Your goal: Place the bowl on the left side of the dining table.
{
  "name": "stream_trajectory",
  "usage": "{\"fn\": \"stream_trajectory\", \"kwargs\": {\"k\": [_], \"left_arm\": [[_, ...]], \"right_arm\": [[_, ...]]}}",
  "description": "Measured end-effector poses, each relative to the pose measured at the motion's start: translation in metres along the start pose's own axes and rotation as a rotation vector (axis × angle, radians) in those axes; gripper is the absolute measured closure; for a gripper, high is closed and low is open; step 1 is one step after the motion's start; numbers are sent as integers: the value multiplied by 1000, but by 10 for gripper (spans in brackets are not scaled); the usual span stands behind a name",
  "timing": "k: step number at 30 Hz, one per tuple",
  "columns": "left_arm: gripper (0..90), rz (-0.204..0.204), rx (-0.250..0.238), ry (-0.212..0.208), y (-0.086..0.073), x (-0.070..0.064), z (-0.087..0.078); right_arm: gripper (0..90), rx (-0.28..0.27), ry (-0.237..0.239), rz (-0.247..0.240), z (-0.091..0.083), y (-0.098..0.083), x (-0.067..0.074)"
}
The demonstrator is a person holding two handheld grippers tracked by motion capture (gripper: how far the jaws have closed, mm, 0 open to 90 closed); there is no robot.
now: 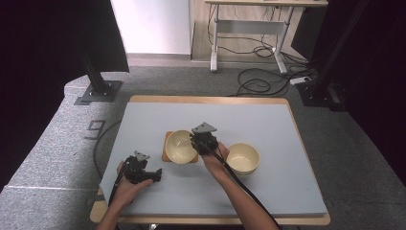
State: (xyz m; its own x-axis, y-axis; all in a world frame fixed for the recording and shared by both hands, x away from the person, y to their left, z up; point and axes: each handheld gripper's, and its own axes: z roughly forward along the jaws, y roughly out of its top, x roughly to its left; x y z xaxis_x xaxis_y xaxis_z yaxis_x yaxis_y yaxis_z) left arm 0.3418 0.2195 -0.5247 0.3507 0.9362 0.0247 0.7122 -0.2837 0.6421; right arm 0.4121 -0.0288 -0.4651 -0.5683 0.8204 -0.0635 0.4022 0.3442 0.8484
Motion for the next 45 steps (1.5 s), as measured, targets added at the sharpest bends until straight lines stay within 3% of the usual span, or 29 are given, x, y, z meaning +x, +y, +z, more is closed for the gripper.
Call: {"fn": "stream_trajectory", "kwargs": {"k": [11, 32, 41, 45], "left_arm": [[24, 1, 0, -1, 0, 0, 0], [24, 0, -1, 0, 0, 0, 0], [24, -1, -2, 0, 0, 0, 0], [24, 0, -2, 1, 0, 0, 0]], "right_arm": [[816, 31, -5, 41, 18, -5, -3], [817, 34, -4, 74, 28, -3, -4], [808, 58, -42, 77, 33, 0, -6], [751, 82, -61, 95, 35, 1, -9]]}}
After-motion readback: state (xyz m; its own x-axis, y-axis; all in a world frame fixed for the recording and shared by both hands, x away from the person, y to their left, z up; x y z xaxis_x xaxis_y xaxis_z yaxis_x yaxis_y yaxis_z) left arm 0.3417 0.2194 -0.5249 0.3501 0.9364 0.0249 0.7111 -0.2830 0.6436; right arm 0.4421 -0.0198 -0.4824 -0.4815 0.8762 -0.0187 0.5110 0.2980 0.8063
